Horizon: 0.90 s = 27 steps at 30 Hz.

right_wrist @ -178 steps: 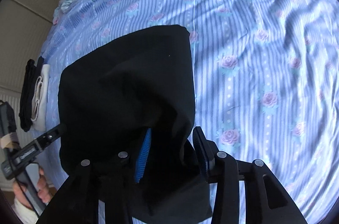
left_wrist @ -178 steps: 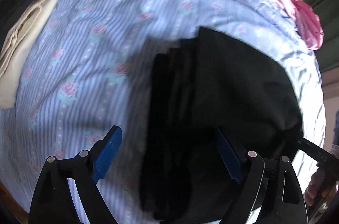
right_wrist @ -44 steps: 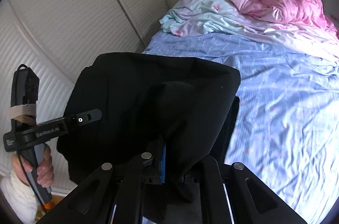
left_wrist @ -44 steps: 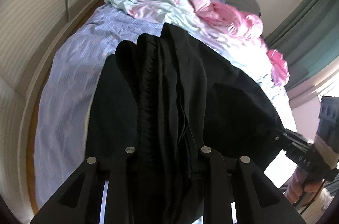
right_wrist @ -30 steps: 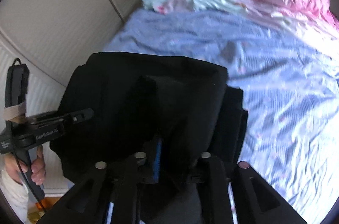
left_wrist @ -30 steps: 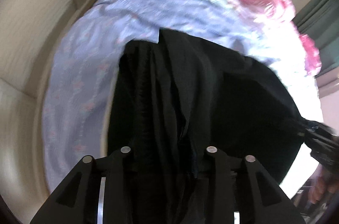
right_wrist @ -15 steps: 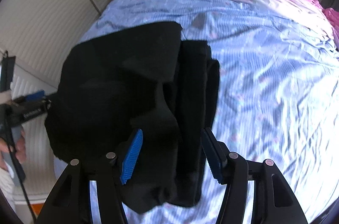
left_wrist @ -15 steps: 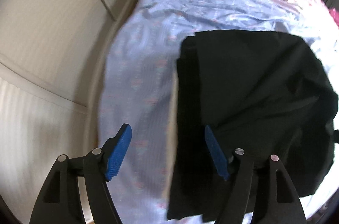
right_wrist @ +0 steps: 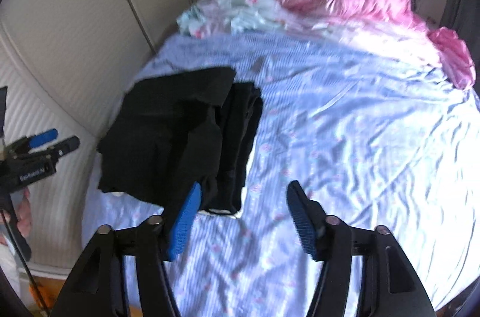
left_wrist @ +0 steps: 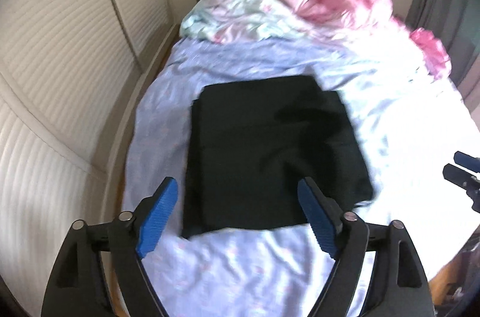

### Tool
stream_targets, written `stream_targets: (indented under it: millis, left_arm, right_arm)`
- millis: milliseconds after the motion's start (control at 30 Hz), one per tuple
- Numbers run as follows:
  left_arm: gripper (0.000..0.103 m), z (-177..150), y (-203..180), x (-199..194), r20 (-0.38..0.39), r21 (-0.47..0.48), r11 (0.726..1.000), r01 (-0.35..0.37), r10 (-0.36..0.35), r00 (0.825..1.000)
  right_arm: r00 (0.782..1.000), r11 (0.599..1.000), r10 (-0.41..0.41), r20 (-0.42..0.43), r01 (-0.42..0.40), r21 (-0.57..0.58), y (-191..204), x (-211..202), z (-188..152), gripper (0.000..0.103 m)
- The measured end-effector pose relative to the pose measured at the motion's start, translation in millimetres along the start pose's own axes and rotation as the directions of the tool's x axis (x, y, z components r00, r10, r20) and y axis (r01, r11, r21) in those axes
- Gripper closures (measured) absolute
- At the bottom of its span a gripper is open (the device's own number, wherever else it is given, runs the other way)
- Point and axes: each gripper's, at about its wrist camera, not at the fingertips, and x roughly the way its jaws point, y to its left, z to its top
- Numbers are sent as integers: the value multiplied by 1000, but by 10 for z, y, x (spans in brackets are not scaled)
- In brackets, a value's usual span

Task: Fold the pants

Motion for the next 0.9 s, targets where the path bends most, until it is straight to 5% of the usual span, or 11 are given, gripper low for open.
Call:
stream_targets:
  millis: [333, 900]
  left_arm:
    - [0, -305, -1019, -1130, 141, 55, 998, 9, -17, 990]
    - [0, -1167, -2705, -2137, 190, -1, 1000, 16, -15, 982]
  right_arm:
    - [990, 998, -26, 140, 17, 68, -671, -1265, -420, 16]
    - [988, 994, -13, 156, -3, 107, -1944, -2410, -1335, 15]
